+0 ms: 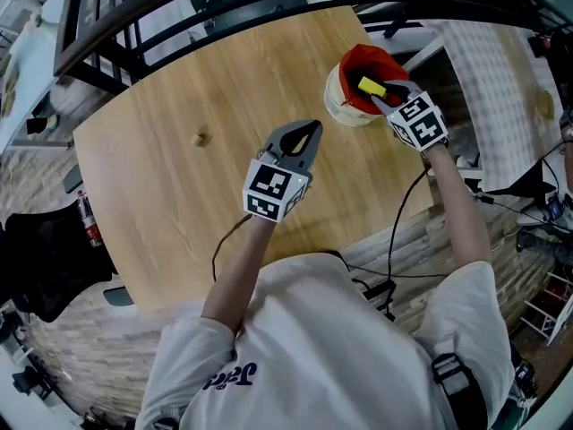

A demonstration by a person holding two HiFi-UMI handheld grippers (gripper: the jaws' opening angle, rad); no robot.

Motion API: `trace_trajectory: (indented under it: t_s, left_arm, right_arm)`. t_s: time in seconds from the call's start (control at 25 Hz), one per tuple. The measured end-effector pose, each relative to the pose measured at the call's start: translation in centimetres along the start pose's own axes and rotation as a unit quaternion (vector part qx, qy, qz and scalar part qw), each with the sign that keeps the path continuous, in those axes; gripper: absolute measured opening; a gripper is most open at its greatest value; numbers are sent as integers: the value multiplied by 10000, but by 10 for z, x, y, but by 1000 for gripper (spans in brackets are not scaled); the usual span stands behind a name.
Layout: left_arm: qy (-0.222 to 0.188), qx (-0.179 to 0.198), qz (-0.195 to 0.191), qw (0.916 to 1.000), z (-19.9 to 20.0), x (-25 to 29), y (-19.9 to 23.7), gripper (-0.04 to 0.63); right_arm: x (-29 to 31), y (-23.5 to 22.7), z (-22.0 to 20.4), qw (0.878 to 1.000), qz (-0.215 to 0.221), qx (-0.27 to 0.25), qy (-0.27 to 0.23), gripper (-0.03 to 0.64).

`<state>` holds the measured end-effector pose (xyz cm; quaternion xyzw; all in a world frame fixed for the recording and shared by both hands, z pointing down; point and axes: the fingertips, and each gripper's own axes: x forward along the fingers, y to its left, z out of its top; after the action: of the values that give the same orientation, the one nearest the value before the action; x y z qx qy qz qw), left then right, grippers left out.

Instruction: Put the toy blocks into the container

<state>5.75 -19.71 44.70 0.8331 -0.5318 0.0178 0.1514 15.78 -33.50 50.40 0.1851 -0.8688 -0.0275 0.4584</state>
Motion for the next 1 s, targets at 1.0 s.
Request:
trace_trajectory:
  t_s: [1.0]
  left_arm:
    - [134,-504,1371,9892,-43,-105,108,12]
  right_arm:
    - [41,146,121,9850,1434,-414,-868,140]
